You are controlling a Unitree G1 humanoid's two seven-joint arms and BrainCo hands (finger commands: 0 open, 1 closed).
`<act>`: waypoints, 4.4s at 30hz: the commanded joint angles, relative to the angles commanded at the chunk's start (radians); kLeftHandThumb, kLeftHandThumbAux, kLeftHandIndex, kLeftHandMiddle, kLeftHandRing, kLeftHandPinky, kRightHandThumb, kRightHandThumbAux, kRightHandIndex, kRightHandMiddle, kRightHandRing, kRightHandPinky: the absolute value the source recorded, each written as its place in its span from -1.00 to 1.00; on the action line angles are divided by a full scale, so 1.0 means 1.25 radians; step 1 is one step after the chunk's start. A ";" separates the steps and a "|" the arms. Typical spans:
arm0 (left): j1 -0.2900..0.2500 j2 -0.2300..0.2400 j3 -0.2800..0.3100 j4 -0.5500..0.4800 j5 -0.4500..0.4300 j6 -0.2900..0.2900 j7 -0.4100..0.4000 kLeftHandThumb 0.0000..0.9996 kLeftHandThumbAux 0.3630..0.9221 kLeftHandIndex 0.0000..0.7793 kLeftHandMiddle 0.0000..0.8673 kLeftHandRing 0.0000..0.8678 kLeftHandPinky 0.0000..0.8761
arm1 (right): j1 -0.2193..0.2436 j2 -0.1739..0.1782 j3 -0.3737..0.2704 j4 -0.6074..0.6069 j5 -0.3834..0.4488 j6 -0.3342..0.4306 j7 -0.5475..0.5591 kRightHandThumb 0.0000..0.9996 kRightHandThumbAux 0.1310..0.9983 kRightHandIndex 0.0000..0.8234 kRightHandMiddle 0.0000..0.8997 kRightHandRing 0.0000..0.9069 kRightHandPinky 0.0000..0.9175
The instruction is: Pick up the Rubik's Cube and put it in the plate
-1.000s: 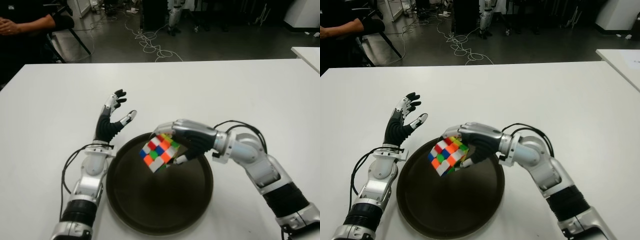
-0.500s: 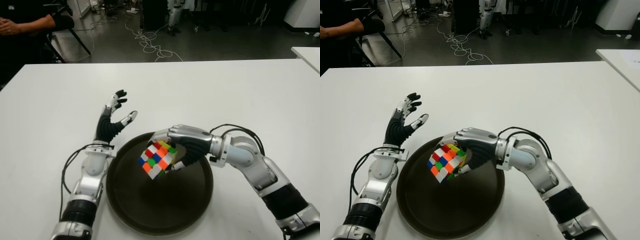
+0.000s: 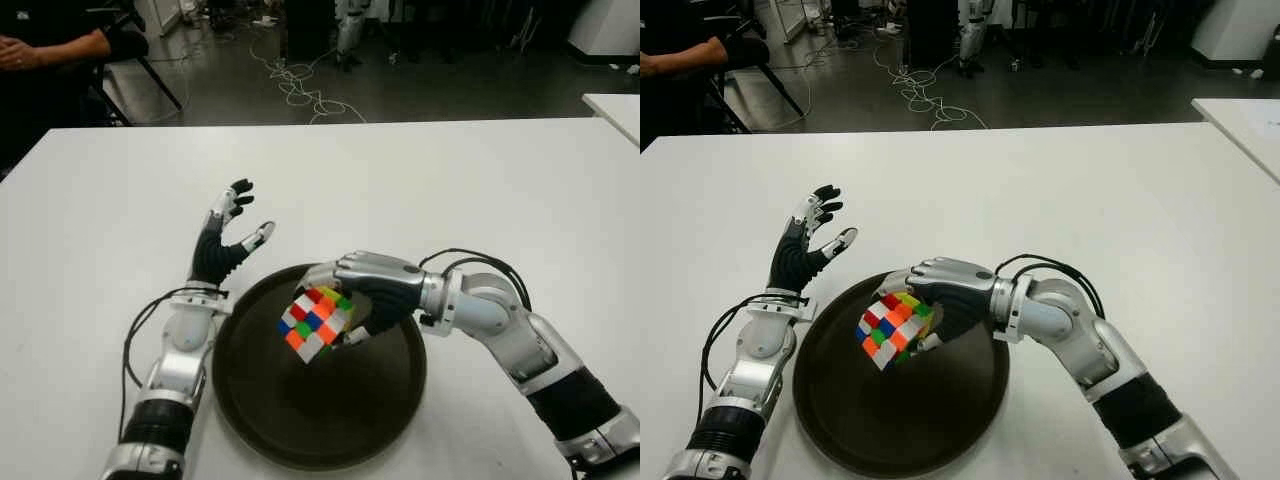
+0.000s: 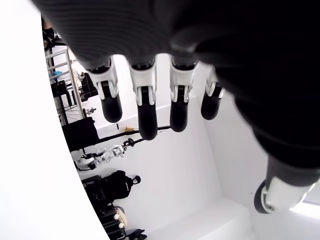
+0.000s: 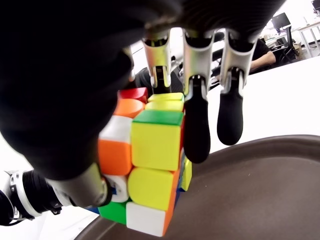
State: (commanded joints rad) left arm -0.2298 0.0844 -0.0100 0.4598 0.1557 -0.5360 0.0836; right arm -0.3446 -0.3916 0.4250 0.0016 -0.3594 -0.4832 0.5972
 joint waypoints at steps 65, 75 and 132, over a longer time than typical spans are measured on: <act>0.001 -0.002 0.003 -0.009 -0.003 0.005 -0.002 -0.83 -0.12 -0.78 -0.64 -0.68 -0.75 | -0.041 -0.099 -0.008 -0.063 0.044 -0.016 0.113 -0.98 0.62 -0.86 -0.86 -0.89 -0.86; 0.002 -0.004 0.004 -0.012 -0.006 0.013 -0.003 -0.83 -0.08 -0.78 -0.67 -0.70 -0.75 | -0.065 -0.101 0.009 -0.048 0.089 0.004 0.183 -1.00 0.71 -0.95 -0.93 -0.96 -0.91; 0.001 -0.011 0.000 -0.025 -0.009 0.029 0.004 -0.83 -0.13 -0.77 -0.64 -0.67 -0.75 | -0.114 -0.093 -0.039 0.088 0.095 -0.078 0.137 -1.00 0.56 -1.00 -1.00 -1.00 -1.00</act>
State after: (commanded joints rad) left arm -0.2282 0.0703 -0.0097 0.4290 0.1449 -0.4995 0.0885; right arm -0.4869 -0.5074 0.3760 0.1117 -0.2406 -0.5802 0.7682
